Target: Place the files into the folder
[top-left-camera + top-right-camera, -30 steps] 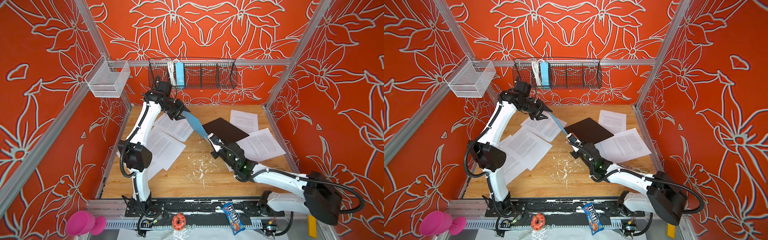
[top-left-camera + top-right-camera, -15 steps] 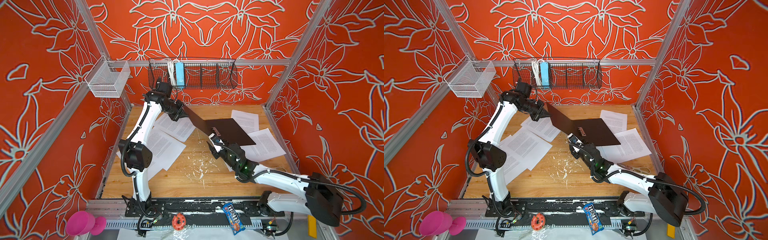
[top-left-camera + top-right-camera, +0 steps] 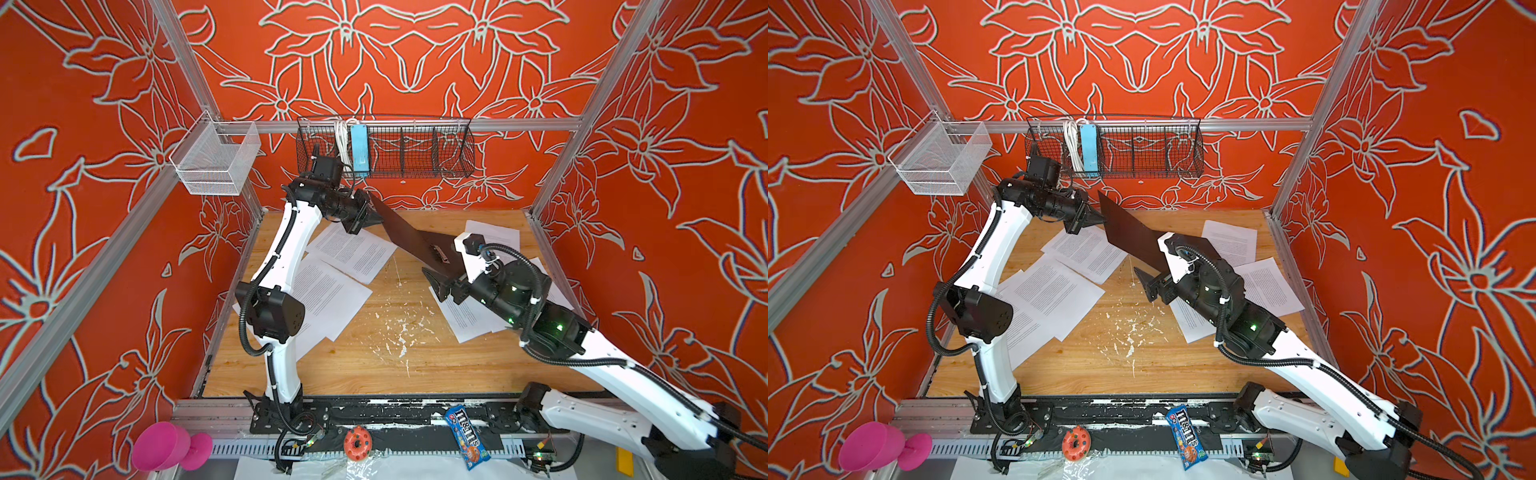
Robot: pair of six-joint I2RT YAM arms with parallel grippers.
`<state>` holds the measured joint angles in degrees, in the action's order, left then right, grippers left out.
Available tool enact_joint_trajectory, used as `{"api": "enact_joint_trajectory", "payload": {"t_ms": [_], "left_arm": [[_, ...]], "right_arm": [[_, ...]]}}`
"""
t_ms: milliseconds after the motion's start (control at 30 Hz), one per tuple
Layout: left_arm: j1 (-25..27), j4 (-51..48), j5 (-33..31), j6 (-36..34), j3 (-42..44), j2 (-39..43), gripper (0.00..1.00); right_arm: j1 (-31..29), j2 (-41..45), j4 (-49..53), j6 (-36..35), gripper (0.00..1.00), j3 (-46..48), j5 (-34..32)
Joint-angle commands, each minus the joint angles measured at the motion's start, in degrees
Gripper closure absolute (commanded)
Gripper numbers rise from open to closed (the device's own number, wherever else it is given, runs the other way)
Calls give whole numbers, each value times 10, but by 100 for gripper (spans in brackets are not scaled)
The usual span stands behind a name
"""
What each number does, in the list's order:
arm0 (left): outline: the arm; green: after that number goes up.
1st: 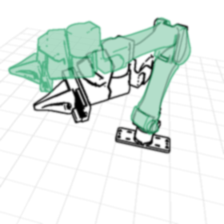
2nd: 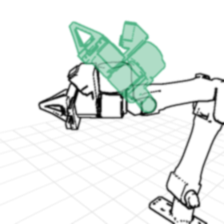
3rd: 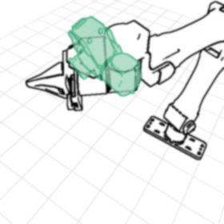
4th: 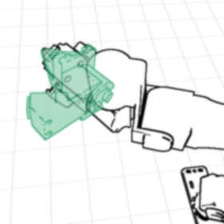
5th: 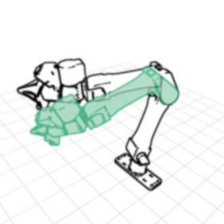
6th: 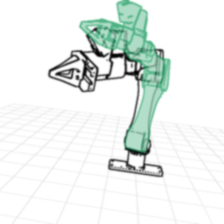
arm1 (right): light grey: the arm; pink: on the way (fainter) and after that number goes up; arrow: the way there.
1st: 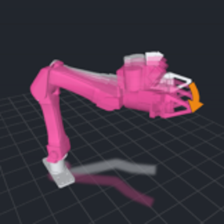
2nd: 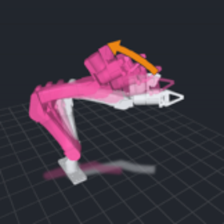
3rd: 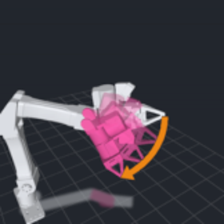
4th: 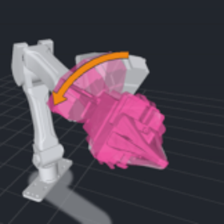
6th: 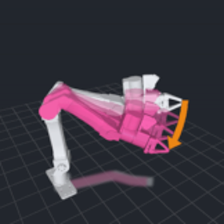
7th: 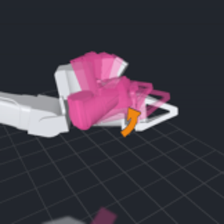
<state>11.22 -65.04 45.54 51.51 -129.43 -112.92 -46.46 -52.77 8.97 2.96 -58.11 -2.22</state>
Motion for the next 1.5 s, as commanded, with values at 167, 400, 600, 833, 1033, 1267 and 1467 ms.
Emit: {"api": "enact_joint_trajectory", "payload": {"t_ms": [167,400,600,833,1033,1267,1467], "left_arm": [[1,5,0,-135,41,32,100],[-2,152,-3,-232,233,113,100],[-18,204,-22,-304,331,168,100],[-66,250,10,-297,427,177,100],[-80,232,14,-328,447,173,100],[-93,207,-43,-346,488,175,100],[-108,193,-60,-338,517,174,100]], "right_arm": [[133,-50,115,153,2,-24,148],[207,-140,148,204,3,-48,221],[247,-175,93,257,5,0,251],[254,-265,110,251,7,-10,280],[254,-336,68,266,10,-8,328],[246,-445,52,267,21,-41,367],[231,-495,42,274,30,-60,354]]}}
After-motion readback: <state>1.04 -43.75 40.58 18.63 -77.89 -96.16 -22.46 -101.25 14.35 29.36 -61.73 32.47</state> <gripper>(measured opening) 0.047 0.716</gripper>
